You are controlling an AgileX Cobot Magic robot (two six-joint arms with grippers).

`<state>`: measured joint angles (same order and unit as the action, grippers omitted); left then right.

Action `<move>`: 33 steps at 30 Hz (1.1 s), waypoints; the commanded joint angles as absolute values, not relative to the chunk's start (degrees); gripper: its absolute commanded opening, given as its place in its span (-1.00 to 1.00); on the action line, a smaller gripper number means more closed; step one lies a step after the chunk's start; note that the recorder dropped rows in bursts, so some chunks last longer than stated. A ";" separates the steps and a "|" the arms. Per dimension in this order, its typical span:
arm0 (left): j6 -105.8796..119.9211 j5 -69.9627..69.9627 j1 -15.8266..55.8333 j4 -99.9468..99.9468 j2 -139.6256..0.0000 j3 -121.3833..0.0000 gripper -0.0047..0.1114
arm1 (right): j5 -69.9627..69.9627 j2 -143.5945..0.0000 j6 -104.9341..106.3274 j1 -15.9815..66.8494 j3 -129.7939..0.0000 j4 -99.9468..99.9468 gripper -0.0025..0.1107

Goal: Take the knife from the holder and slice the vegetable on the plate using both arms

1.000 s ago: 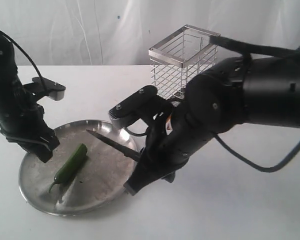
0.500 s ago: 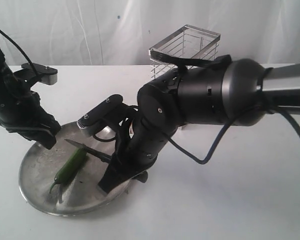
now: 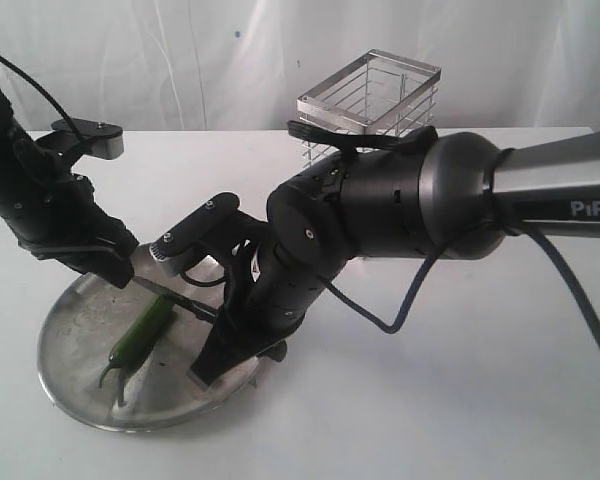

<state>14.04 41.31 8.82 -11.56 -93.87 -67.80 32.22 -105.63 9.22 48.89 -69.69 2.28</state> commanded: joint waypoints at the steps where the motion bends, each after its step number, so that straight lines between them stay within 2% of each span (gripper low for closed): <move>1: 15.27 41.83 8.65 -13.48 -93.31 -67.95 0.10 | 30.52 -105.55 7.89 48.98 -70.20 0.00 -0.96; 20: 15.27 40.83 8.65 -14.92 -93.43 -67.95 0.10 | 29.29 -108.17 7.12 48.98 -70.20 -0.61 -0.96; 33: 21.76 27.48 8.65 -22.27 -93.68 -59.45 0.10 | 28.72 -109.16 5.86 48.98 -70.20 -0.61 -0.96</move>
